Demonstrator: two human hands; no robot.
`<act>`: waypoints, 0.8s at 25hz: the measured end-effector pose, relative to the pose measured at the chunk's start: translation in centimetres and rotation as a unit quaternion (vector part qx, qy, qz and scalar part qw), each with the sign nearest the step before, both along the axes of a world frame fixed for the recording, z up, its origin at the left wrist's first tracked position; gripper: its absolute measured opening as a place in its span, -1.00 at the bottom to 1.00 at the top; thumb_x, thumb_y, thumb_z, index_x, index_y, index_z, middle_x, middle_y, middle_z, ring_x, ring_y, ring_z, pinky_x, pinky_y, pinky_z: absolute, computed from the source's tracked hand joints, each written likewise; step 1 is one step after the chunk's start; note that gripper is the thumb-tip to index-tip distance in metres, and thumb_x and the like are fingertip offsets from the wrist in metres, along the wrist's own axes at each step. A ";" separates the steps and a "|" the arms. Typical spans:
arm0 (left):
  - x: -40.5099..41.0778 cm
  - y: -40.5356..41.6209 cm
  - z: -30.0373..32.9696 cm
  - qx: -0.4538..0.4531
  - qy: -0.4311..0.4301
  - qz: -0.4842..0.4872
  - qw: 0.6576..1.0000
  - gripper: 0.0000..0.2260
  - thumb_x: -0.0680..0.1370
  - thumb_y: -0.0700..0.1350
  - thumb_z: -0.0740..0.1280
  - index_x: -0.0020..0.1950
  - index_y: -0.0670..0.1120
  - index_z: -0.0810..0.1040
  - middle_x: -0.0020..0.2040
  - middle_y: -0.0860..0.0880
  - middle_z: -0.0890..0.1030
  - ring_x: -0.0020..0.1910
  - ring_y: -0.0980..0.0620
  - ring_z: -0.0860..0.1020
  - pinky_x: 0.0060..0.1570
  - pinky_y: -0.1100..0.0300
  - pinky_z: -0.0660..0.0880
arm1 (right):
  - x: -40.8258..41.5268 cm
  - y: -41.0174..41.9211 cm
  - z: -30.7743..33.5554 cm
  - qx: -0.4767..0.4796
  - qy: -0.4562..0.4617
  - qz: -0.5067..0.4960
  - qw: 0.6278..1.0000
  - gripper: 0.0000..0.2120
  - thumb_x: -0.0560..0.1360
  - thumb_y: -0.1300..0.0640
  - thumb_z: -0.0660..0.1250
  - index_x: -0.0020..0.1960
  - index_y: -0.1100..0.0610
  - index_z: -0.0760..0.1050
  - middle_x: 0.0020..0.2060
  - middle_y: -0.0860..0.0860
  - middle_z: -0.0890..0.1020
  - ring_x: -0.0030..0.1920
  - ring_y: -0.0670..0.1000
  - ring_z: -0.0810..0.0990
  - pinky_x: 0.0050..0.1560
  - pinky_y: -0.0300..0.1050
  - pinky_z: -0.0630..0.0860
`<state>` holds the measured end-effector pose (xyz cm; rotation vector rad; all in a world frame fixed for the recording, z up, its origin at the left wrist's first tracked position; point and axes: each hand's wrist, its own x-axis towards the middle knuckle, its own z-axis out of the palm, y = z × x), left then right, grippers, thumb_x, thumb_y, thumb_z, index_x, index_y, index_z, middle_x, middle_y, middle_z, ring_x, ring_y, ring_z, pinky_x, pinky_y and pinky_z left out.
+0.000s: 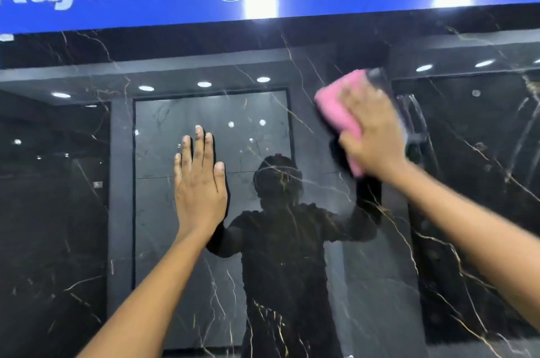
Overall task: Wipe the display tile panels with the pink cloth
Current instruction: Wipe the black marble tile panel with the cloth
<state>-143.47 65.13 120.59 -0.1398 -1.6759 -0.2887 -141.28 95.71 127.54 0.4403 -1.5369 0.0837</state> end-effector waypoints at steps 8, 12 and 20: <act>0.5 0.7 -3.5 0.014 -0.015 -0.019 1.000 -0.50 0.66 -0.01 -0.11 0.60 -0.10 0.00 0.61 0.00 -0.05 0.58 -0.03 -0.08 0.51 0.16 -0.29 | 0.5 2.4 -6.4 0.321 0.008 -0.085 0.943 -0.32 0.35 0.03 0.23 0.47 0.06 0.27 0.47 0.15 0.31 0.48 0.16 0.23 0.48 0.07 0.12; 0.7 1.1 -11.0 0.009 -0.032 -0.012 0.999 -0.51 0.67 -0.04 -0.08 0.59 -0.14 0.02 0.61 -0.04 0.00 0.58 -0.09 -0.02 0.53 0.10 -0.21 | 0.1 3.1 -6.0 0.037 0.006 -0.018 0.999 -0.23 0.25 0.13 0.27 0.46 0.19 0.25 0.42 0.36 0.29 0.44 0.31 0.25 0.42 0.06 0.17; 1.0 1.3 -15.4 0.021 -0.059 -0.011 0.998 -0.50 0.66 -0.06 -0.03 0.59 -0.12 -0.03 0.61 -0.02 -0.02 0.58 -0.11 -0.03 0.53 0.06 -0.18 | 0.8 0.9 -18.8 0.413 -0.036 -0.052 0.909 -0.28 0.31 0.10 0.34 0.46 0.07 0.28 0.53 0.08 0.18 0.53 0.20 0.12 0.53 0.10 0.01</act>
